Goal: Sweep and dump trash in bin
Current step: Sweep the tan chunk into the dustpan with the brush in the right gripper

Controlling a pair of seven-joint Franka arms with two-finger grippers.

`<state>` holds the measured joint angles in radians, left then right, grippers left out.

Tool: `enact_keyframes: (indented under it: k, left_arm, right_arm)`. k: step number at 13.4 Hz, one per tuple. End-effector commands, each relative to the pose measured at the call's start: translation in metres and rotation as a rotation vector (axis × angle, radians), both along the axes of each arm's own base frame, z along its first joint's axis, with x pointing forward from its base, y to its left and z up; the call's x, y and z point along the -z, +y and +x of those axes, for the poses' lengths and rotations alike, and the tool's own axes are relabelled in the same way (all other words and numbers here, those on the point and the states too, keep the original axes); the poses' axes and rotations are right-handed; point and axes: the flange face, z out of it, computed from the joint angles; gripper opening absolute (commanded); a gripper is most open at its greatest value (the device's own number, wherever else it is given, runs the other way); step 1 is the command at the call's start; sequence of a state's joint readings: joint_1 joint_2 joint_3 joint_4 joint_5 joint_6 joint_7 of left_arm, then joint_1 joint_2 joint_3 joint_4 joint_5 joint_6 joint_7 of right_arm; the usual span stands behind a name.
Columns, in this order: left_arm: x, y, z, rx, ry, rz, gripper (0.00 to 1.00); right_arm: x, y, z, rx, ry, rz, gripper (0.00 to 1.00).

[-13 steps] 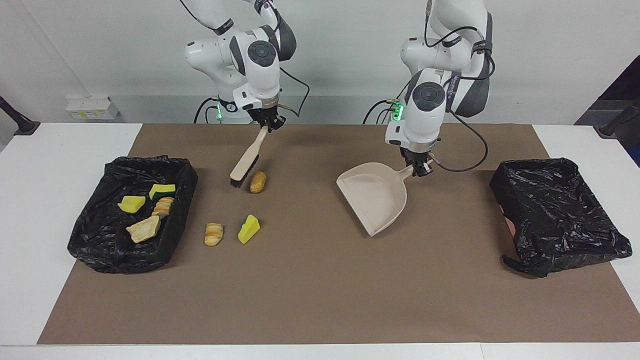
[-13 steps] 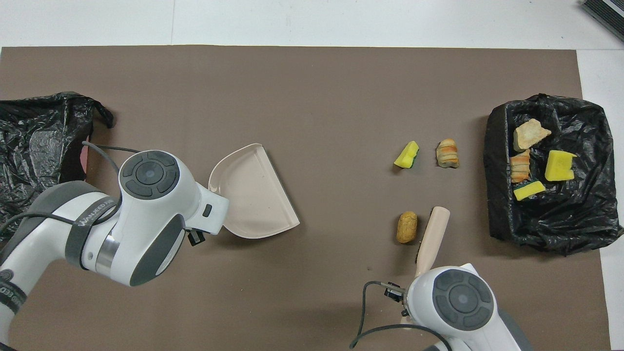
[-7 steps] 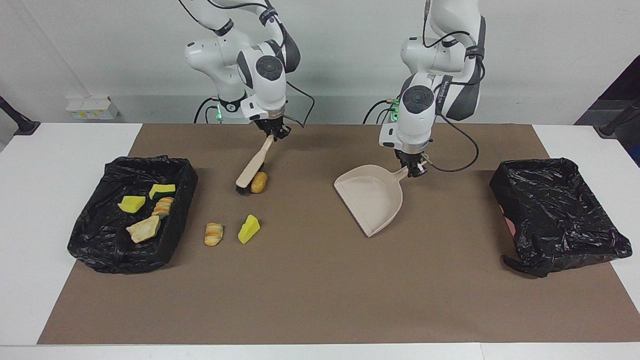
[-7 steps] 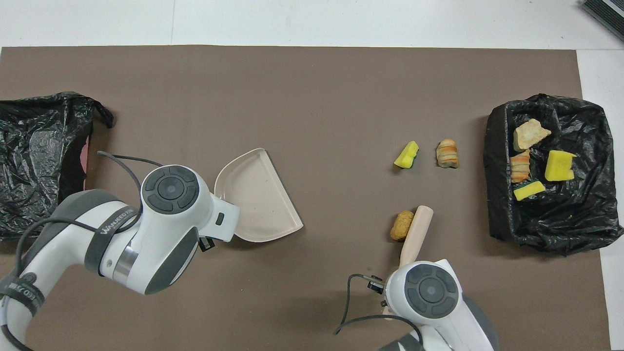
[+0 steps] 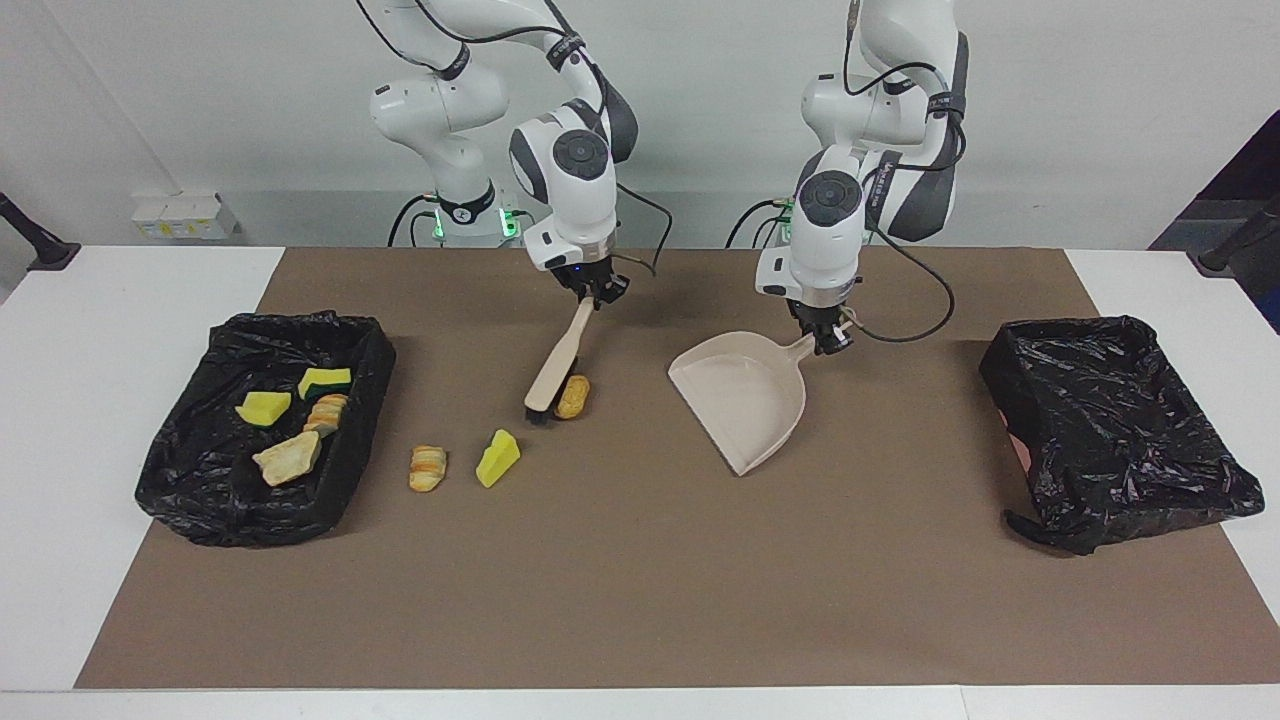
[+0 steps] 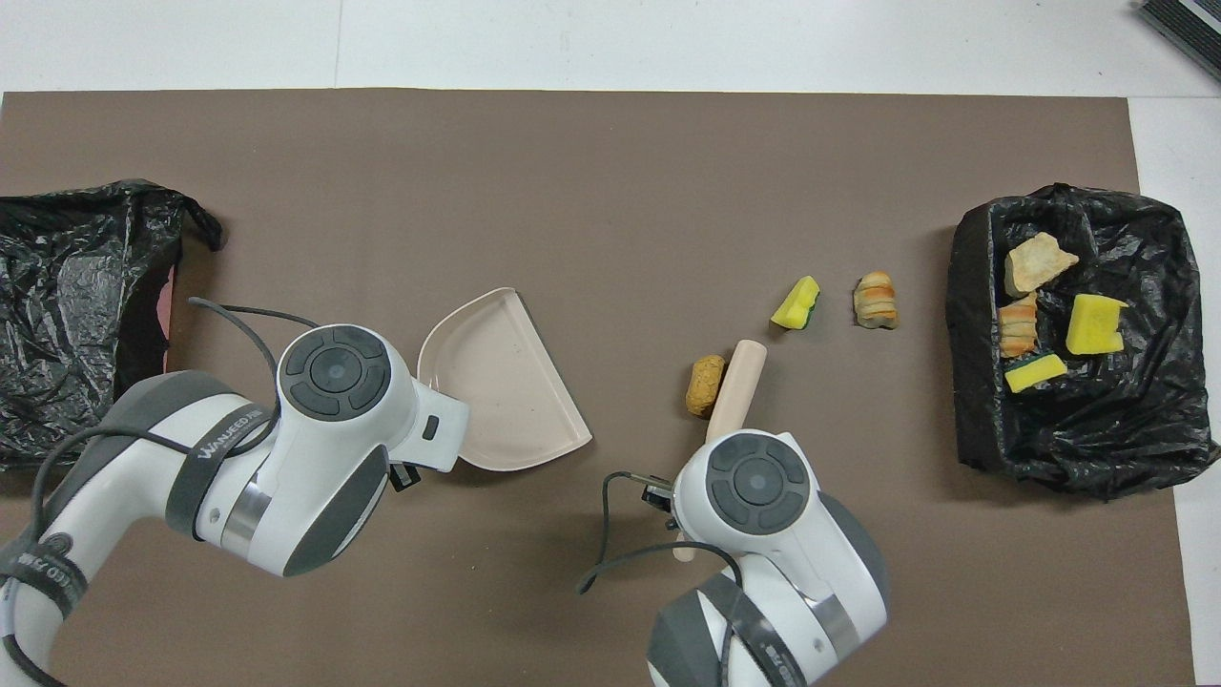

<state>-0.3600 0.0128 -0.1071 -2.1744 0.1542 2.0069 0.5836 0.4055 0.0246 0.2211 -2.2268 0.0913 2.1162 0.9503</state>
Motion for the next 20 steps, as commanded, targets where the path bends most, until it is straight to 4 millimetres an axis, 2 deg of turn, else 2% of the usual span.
enact_keyframes:
  k: [1, 3, 5, 7, 9, 12, 14, 15, 17, 18, 20]
  left_arm:
    - [-0.004, 0.004, -0.005, -0.015, -0.036, 0.009, 0.0]
    - [-0.003, 0.004, -0.005, -0.018, -0.035, 0.01, 0.0]
    - [-0.003, 0.004, -0.005, -0.018, -0.036, 0.009, 0.0]
    - [-0.003, 0.004, -0.005, -0.018, -0.037, 0.008, 0.0]
    - [-0.004, 0.003, -0.005, -0.026, -0.042, 0.007, 0.0]
    - [-0.003, 0.002, -0.004, -0.044, -0.05, 0.004, 0.0]
    - [-0.004, 0.002, -0.004, -0.057, -0.054, 0.004, 0.0]
    - [-0.004, 0.002, -0.004, -0.062, -0.055, 0.004, 0.0]
    - [-0.002, 0.004, -0.005, -0.133, -0.066, 0.008, 0.0]
    - [-0.001, 0.006, -0.004, -0.183, -0.078, 0.004, 0.0]
    - [0.003, 0.006, -0.005, -0.198, -0.097, -0.011, 0.0]
  right_arm:
    - [0.016, 0.04, 0.025, -0.039, 0.005, 0.046, 0.0]
    - [0.002, 0.063, 0.027, -0.06, -0.003, 0.102, 0.0]
    - [-0.003, 0.09, 0.017, -0.124, -0.01, 0.134, 0.0]
    - [-0.005, 0.113, -0.003, -0.174, -0.019, 0.18, 0.0]
    - [-0.011, 0.13, -0.02, -0.22, -0.019, 0.207, 0.0]
    - [-0.021, 0.146, -0.031, -0.281, -0.04, 0.239, 0.0]
    - [-0.025, 0.148, -0.031, -0.323, -0.063, 0.257, 0.0]
    - [-0.036, 0.145, -0.029, -0.362, -0.084, 0.269, 0.0]
    - [-0.053, 0.126, -0.029, -0.435, -0.117, 0.273, 0.0]
    - [-0.061, 0.111, -0.022, -0.458, -0.127, 0.273, 0.0]
    - [-0.064, 0.091, -0.022, -0.481, -0.124, 0.258, 0.0]
